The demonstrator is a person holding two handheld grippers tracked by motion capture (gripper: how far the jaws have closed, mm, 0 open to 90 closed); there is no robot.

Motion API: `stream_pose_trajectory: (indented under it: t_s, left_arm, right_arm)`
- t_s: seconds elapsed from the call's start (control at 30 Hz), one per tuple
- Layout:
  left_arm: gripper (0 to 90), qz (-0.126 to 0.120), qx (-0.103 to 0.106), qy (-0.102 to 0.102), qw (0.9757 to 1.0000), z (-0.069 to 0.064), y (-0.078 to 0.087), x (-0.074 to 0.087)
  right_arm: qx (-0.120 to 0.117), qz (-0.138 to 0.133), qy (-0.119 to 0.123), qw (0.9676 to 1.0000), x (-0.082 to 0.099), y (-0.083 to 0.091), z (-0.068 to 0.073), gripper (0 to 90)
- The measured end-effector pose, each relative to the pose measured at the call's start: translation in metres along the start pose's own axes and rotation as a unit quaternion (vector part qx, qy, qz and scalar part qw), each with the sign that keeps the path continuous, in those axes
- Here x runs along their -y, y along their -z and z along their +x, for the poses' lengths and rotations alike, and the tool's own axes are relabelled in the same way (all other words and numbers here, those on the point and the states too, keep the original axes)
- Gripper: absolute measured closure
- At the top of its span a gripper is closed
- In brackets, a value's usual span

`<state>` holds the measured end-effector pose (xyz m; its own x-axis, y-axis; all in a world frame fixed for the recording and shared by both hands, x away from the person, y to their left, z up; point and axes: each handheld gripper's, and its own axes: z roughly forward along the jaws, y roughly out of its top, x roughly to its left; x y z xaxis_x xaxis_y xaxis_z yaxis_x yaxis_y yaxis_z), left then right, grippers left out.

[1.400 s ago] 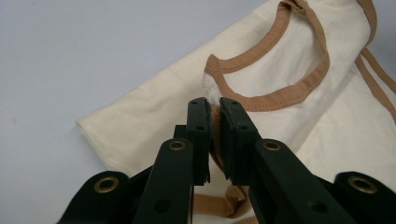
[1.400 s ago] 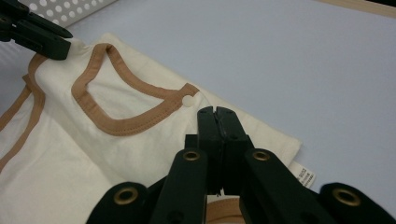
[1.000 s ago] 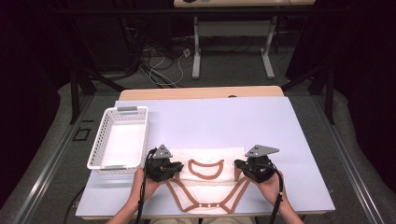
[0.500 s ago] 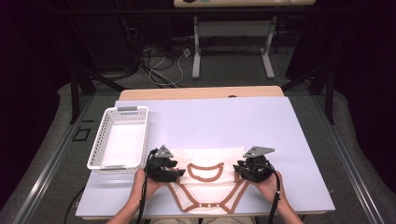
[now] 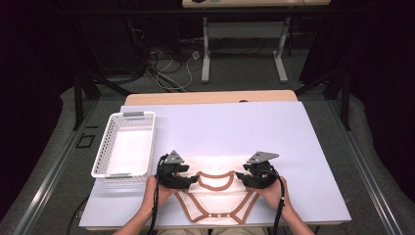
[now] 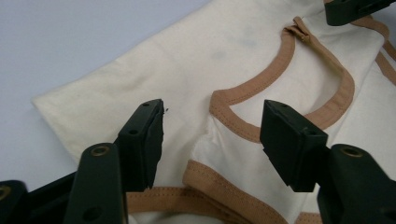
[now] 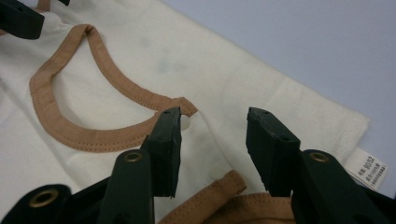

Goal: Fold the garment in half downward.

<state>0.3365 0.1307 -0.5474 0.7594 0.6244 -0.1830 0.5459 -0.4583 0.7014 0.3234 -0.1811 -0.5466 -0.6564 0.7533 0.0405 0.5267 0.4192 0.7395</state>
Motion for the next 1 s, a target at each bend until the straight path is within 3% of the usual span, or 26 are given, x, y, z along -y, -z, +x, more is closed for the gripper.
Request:
stream_pose_trajectory:
  t_s: [0.27, 0.33, 0.43, 0.63, 0.77, 1.0]
  left_arm:
    - [59.4, 0.027, -0.001, -0.02, 0.9994, -0.004, -0.008, 0.003]
    - [59.2, 0.026, 0.005, -0.016, 0.9995, -0.005, -0.009, 0.004]
    - [62.0, 0.031, -0.001, -0.031, 0.999, -0.007, -0.008, 0.004]
    - [71.1, 0.032, -0.005, -0.038, 0.9987, -0.009, -0.007, 0.006]
    - [76.2, 0.031, -0.003, -0.035, 0.9989, -0.01, -0.007, 0.006]
    - [81.7, 0.018, 0.021, -0.019, 0.9994, -0.01, -0.002, 0.005]
  right_arm:
    - [-0.006, 0.015, 0.004, 0.9999, 0.006, -0.01, 0.002, 64.1]
    - [-0.006, 0.012, 0.012, 0.9998, 0.006, -0.011, 0.002, 64.4]
    - [-0.008, 0.013, 0.019, 0.9997, 0.007, -0.011, 0.004, 68.4]
    - [-0.006, 0.013, 0.028, 0.9995, 0.008, -0.009, 0.009, 80.3]
    - [-0.004, 0.006, 0.029, 0.9996, 0.009, -0.008, 0.008, 86.5]
    - [-0.006, 0.002, 0.028, 0.9996, 0.009, -0.004, 0.009, 88.6]
